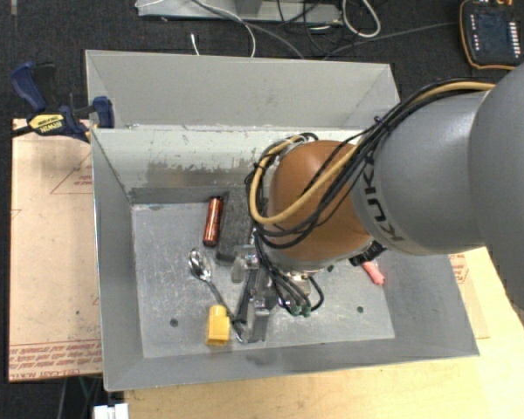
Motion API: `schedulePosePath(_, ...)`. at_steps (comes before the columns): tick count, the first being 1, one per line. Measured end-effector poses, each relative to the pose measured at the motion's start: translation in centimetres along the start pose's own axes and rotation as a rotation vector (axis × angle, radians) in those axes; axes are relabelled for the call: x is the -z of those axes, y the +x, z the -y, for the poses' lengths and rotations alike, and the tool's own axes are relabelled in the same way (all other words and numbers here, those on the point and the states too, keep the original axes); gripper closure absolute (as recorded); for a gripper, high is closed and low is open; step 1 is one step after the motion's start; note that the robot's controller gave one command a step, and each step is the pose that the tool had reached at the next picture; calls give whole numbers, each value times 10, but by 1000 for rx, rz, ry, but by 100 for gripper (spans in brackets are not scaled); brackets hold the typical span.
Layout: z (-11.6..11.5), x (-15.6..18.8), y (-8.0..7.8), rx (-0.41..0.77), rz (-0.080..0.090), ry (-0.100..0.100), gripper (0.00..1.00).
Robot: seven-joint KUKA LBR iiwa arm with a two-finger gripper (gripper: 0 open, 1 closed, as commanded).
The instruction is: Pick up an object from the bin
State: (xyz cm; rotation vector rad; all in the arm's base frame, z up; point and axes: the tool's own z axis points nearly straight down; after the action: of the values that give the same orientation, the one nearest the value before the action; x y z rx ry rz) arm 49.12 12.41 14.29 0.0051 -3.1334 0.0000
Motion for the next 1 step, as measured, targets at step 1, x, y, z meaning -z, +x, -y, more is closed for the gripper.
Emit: schedulePosePath(1, 1, 4, -2, -4, 7, -1, 0)
